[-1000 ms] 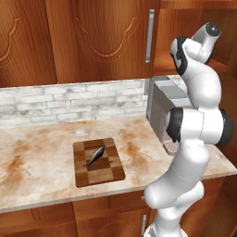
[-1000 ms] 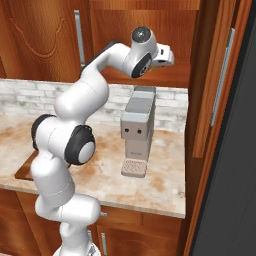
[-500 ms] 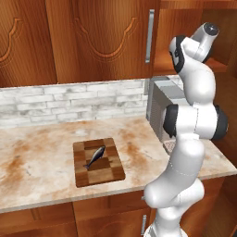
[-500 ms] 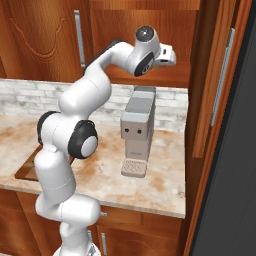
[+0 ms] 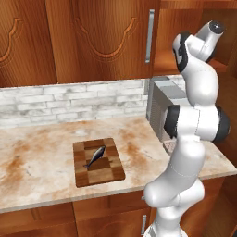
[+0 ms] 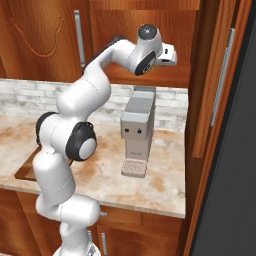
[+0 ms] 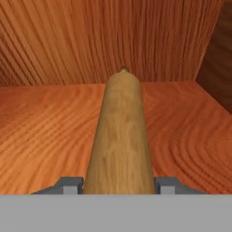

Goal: Open the cabinet, retrieve the rolling pin, and place it next to the meat on the cutting board to prepare for tenderizing.

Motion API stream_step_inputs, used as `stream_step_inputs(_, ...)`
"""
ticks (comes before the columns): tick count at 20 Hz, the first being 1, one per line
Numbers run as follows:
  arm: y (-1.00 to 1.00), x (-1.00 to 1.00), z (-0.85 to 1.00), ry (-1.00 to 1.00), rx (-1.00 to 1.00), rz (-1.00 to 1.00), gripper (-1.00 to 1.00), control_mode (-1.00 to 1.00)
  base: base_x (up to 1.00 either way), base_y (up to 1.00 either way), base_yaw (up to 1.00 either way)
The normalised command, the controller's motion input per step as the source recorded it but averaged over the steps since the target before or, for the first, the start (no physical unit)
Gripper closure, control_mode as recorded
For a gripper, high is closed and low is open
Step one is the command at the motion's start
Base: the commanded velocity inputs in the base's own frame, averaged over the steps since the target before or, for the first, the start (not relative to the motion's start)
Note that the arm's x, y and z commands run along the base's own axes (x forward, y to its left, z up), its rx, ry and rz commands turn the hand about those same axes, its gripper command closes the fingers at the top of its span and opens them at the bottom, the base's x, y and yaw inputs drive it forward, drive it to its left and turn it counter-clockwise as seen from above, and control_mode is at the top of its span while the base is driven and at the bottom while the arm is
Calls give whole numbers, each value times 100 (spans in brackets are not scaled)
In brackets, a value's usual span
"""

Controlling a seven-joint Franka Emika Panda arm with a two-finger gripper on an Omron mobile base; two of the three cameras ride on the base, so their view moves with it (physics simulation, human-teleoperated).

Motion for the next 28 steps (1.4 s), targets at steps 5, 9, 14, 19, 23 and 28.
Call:
stream_step_inputs(5,2,-89,0,-19,2,0,100,-100,0,0,0)
stream_step_inputs(9,20,-94,0,-11,0,0,100,-100,0,0,0)
stream_step_inputs(14,37,-79,12,-7,0,0,100,-100,0,0,0)
stream_step_inputs(19,36,-86,23,-4,0,0,100,-100,0,0,0)
stream_step_inputs(23,24,-97,15,0,1,0,100,-100,0,0,0)
stream_step_inputs(28,26,-100,5,0,3,0,100,-100,0,0,0)
